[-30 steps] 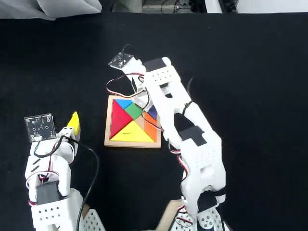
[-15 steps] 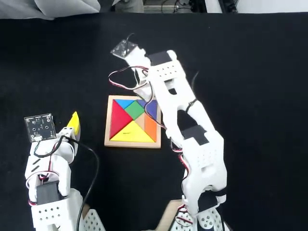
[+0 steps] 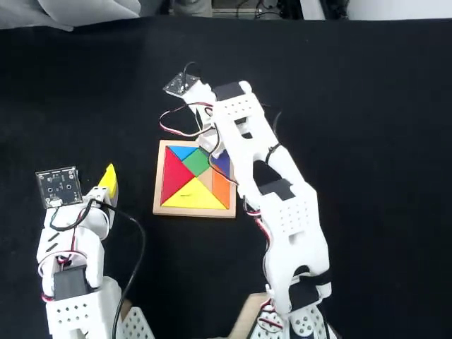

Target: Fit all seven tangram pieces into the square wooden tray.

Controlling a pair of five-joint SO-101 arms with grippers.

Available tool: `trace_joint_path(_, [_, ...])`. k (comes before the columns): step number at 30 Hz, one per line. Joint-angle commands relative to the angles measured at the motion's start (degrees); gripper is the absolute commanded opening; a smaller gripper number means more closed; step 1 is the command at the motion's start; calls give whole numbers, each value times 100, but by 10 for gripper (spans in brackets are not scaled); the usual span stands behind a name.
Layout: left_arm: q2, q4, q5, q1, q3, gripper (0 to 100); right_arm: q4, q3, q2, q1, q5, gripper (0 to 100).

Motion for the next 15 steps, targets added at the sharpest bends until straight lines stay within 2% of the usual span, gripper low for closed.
trace_joint_path(1, [-79, 9, -44, 75, 101, 241, 141, -505, -356, 88, -53, 167])
trace_joint_path(4, [-79, 9, -44, 66, 101, 241, 167, -505, -356, 158, -79, 167])
trace_joint_path(11, [-79, 9, -44, 66, 101, 241, 1020, -681, -488, 677, -1108, 170])
trace_joint_path(15, [-79, 9, -44, 75, 101, 241, 1424, -646, -690, 958, -1310, 166])
